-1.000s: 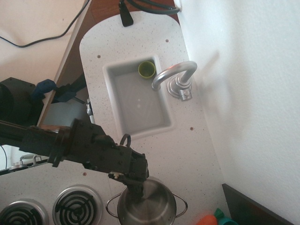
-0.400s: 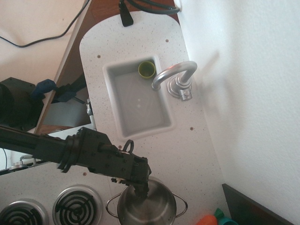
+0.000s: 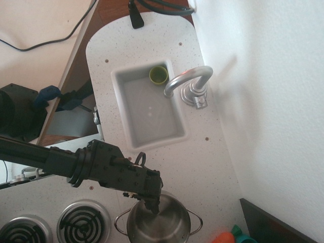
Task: Pick up pot
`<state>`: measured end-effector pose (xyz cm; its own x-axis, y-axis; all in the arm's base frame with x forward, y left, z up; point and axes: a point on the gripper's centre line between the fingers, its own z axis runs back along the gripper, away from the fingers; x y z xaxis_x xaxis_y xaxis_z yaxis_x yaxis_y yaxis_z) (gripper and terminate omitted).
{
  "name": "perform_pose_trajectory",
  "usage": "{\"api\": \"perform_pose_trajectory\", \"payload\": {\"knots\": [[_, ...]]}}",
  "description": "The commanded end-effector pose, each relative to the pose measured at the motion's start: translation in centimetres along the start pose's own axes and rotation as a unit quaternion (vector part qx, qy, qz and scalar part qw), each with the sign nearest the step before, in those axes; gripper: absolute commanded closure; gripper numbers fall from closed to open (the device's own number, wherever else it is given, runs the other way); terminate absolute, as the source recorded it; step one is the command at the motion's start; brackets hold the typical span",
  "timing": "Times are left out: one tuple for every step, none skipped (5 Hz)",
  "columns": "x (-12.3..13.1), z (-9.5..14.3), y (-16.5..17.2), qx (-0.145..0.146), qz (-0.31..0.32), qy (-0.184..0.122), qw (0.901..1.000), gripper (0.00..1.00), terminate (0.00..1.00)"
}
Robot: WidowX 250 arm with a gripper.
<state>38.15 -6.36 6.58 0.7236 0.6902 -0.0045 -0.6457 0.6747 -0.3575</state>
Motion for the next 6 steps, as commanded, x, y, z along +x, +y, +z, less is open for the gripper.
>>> {"api": "perform_pose_trajectory", "payload": {"knots": [[0.3, 1.5, -1.3, -0.022, -0.019, -0.023, 0.9993, 0.00, 0.00], [0.4, 1.5, -1.4, -0.021, -0.022, -0.026, 0.9992, 0.00, 0.00], [0.4, 1.7, -1.3, -0.021, -0.024, -0.027, 0.9991, 0.00, 0.00], [0.2, 2.2, -1.4, -0.029, -0.030, -0.027, 0.9988, 0.00, 0.00], [0.1, 2.5, -1.5, -0.034, -0.037, -0.026, 0.9984, 0.00, 0.00], [-0.2, 3.2, -1.8, -0.045, -0.055, -0.028, 0.9971, 0.00, 0.00]]}}
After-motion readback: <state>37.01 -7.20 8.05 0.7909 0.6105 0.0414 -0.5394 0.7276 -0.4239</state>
